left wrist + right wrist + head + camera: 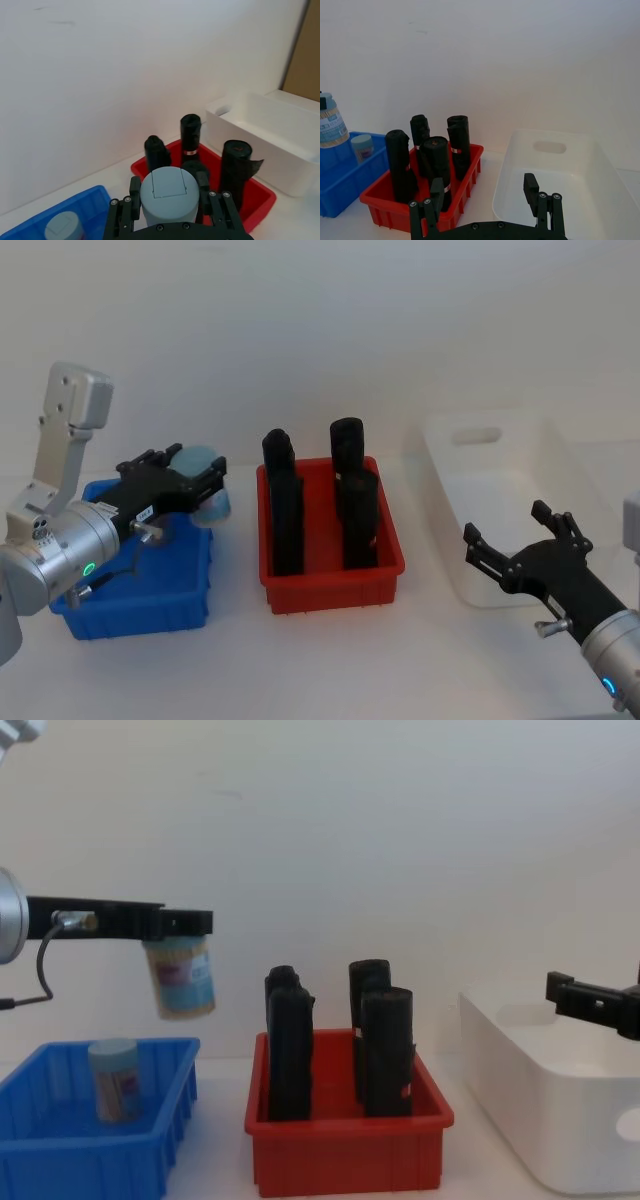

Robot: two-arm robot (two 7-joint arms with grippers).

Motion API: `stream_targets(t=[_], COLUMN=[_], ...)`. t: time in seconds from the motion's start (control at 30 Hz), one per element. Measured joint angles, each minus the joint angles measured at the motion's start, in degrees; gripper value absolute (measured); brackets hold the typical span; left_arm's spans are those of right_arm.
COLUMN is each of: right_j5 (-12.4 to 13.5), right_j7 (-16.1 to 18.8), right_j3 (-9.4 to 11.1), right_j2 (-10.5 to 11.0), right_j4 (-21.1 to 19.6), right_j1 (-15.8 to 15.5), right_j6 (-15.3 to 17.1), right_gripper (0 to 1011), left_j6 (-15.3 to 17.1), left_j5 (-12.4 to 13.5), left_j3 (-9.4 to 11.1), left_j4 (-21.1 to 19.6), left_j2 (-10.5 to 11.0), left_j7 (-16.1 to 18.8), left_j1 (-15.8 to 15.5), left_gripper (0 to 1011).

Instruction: Pick the cotton swabs from the blue box and place them into the white box.

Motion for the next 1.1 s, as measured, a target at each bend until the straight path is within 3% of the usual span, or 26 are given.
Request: stream_targets(t=[0.57,1.1], right_j5=[0.0,-0.1], right_j7=[0.0,0.5], right_j3=[0.0,0.0], right_j2=[0.0,0.0], right_j4=[0.0,0.0], right_j1=[0.0,0.0], right_j6=[0.0,0.0], right_gripper=[1001,1001], left_j6=[5.4,7.0], left_j5=[-1.2,-1.5], left_j3=[2.0,3.2], left_j4=[-3.2,-3.7], left_j2=[-1.0,-1.9], left_j7=[-11.0,-14.9], left_j1=[-2.5,-3.7], left_gripper=[670,670])
